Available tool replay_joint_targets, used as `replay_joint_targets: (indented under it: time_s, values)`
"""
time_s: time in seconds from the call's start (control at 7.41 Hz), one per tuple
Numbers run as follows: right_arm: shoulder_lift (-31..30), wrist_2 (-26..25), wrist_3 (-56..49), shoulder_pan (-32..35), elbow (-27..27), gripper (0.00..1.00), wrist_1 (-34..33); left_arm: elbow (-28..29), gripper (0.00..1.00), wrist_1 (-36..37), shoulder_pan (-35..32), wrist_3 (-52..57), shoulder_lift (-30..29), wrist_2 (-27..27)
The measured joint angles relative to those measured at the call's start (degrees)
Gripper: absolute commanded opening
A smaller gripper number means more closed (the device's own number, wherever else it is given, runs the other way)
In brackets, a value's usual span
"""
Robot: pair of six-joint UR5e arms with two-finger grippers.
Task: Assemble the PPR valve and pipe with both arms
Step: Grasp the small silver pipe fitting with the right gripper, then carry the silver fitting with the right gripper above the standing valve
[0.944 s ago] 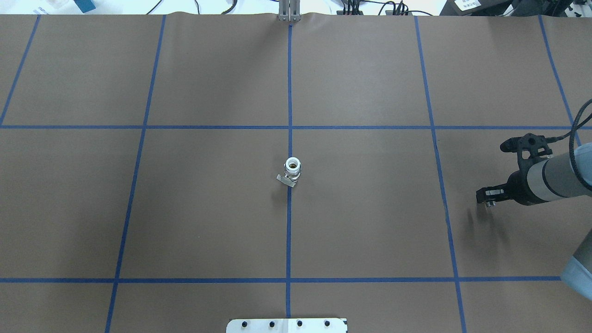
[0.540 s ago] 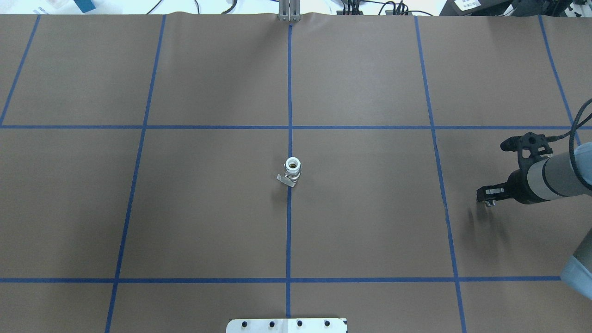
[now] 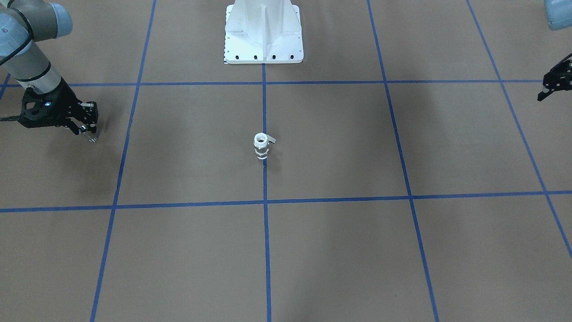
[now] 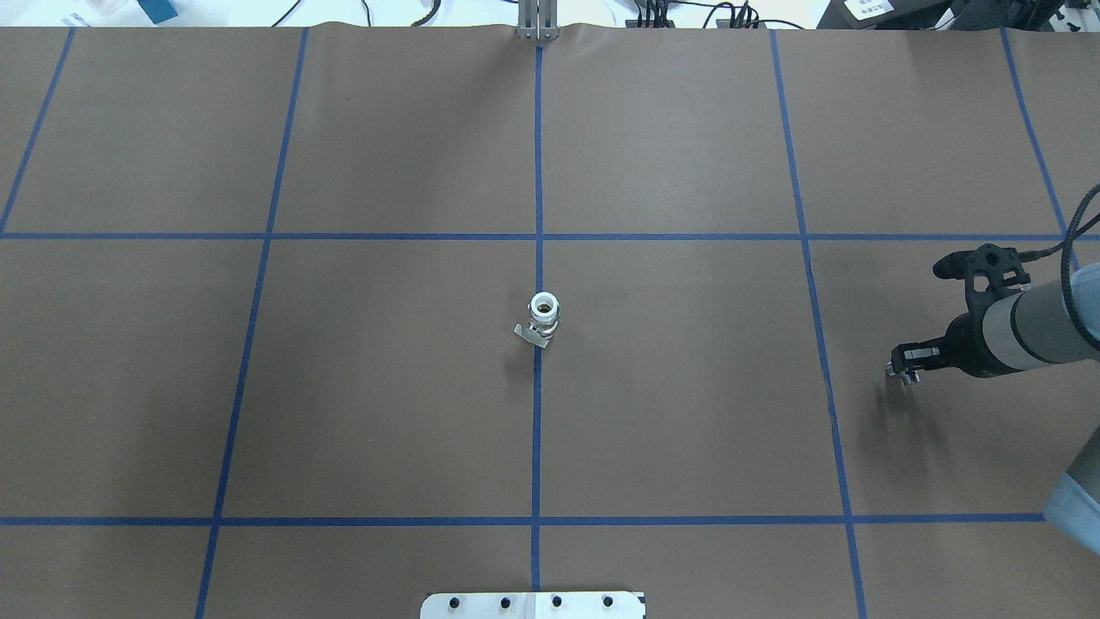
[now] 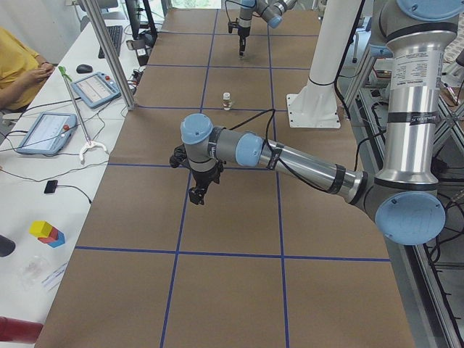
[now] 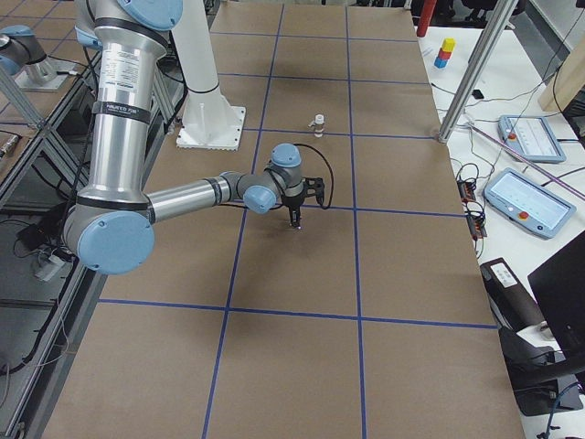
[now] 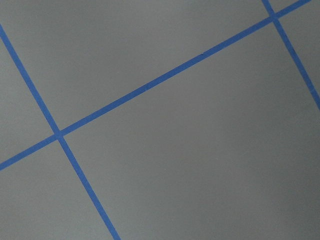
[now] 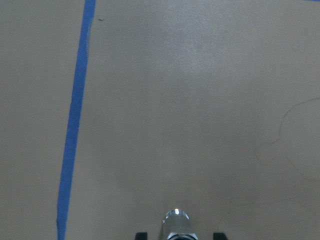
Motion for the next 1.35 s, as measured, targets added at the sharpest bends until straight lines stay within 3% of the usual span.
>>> replay_joint_targets:
  time_s: [0.81,1.35]
  values:
    - [3.91,0.51,0.77,1.83,0.05,0.0,-1.63,0.34,1.0,0.04,-1.34,-0.76,0.98,0.17]
    - [19.25,0.75,4.21,1.99,1.99,0.0,-19.0,11.63,1.0,-2.61,-14.76,-0.87,3.43,0.25]
